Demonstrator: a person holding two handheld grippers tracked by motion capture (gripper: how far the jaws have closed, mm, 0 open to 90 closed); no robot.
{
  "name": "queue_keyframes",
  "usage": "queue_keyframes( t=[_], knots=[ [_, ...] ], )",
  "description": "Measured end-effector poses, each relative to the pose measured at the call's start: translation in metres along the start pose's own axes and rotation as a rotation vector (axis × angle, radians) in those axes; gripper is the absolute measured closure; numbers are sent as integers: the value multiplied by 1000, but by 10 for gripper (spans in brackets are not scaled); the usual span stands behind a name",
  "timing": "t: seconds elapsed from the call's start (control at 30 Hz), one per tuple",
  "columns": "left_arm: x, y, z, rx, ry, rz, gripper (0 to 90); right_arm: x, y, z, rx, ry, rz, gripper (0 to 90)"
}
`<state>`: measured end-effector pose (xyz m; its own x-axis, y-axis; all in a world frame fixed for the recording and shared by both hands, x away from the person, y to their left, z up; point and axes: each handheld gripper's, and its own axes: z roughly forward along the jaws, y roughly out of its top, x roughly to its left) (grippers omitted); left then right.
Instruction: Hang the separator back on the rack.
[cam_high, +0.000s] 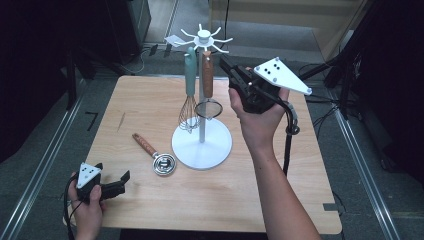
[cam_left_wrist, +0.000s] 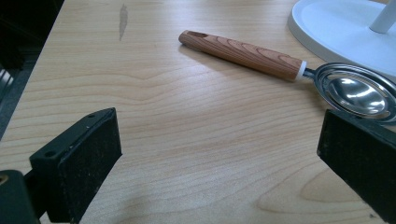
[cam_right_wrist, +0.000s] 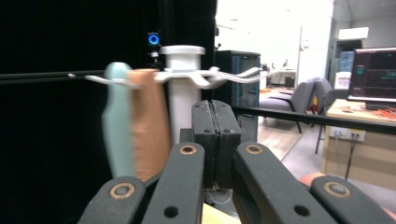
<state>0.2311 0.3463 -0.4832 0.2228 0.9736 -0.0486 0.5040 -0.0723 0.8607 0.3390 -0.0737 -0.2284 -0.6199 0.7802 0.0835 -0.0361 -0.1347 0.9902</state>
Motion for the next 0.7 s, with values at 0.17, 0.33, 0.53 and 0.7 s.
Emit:
queue_keyframes(
  t=[0.17, 0.33, 0.53, 0.7],
  knots=[
    [0, 0, 0, 2, 1, 5, 0, -10, 4, 1, -14, -17, 33, 900],
    [0, 0, 0, 0, 1, 4, 0, -8, 10, -2, -33, 1, 18, 900],
    [0, 0, 0, 1, 3, 9, 0, -3, 8, -3, -26, 13, -3, 900],
    [0, 0, 0, 3, -1, 7, 0, 1, 5, -3, -21, 16, -24, 900]
  ],
)
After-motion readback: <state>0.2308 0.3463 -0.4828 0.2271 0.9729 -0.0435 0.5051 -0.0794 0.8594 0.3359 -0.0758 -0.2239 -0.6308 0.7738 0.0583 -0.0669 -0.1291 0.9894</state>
